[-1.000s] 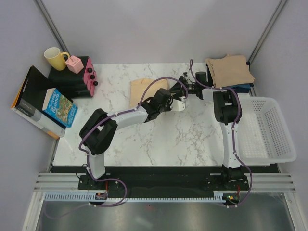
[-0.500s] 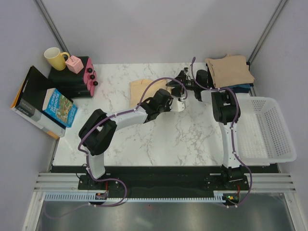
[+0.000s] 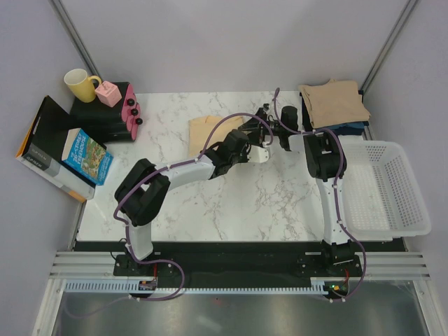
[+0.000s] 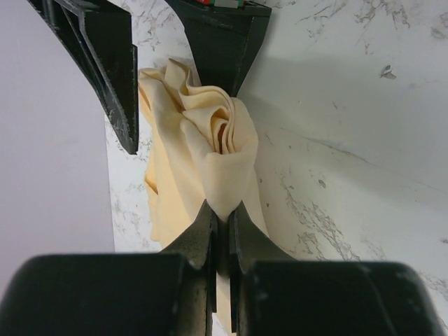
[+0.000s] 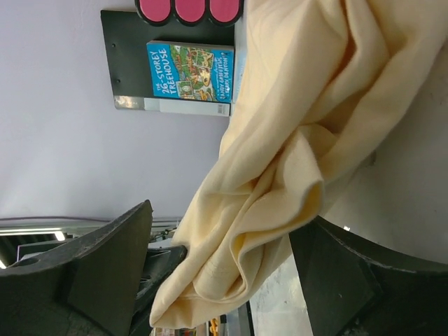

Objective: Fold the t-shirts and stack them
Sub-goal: Neatly place the folded tshirt to the corner, then reset both grippers

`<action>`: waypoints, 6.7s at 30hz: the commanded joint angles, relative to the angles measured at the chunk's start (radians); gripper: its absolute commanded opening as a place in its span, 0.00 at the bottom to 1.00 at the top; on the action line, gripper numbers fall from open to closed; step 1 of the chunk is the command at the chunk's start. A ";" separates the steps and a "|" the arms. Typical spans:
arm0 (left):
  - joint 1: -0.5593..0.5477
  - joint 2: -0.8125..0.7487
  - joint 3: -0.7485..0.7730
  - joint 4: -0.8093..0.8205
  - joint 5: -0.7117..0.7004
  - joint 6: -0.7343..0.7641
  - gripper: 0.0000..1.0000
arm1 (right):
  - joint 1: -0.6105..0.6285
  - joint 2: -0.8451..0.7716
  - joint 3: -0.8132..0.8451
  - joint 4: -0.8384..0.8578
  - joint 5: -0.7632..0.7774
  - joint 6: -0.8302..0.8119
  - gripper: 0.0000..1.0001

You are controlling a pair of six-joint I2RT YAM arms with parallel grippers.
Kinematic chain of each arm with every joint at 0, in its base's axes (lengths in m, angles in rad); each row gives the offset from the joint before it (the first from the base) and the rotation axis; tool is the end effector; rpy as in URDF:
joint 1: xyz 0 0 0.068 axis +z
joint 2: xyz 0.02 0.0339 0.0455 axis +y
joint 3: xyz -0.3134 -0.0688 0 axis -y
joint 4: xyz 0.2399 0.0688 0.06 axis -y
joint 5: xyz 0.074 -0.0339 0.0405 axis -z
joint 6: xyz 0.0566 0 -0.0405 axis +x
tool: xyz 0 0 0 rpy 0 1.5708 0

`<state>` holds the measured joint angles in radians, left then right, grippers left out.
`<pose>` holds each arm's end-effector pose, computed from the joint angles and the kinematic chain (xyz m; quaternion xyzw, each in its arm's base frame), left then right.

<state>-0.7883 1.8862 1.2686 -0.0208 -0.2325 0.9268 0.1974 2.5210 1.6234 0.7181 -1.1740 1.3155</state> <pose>0.3274 -0.3108 0.2445 0.6369 0.6200 0.1343 0.4382 0.5446 0.1621 0.1285 0.0381 0.7301 0.6755 0.0963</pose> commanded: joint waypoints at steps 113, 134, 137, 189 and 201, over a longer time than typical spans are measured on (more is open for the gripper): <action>0.120 -0.501 -0.429 0.090 0.004 0.076 0.99 | -0.305 -0.274 0.722 -1.111 1.607 -2.041 0.00; 0.120 -0.529 -0.410 0.027 -0.013 0.075 0.99 | -0.392 -0.198 0.397 -1.016 1.562 -1.938 0.78; 0.118 -0.532 -0.407 0.002 -0.013 0.073 0.99 | -0.392 -0.223 0.397 -0.997 1.590 -1.923 0.79; 0.113 -0.409 -0.268 0.016 -0.034 0.155 0.99 | -0.371 -0.370 0.358 -1.091 1.179 -1.670 0.00; 0.133 -0.387 -0.278 0.059 -0.011 0.113 0.99 | -0.239 -0.163 0.409 -1.140 1.254 -1.688 0.00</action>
<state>-0.6682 1.5009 0.9840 0.0013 -0.2539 1.0588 -0.0544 2.2810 2.0327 -0.3798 0.0578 -0.3626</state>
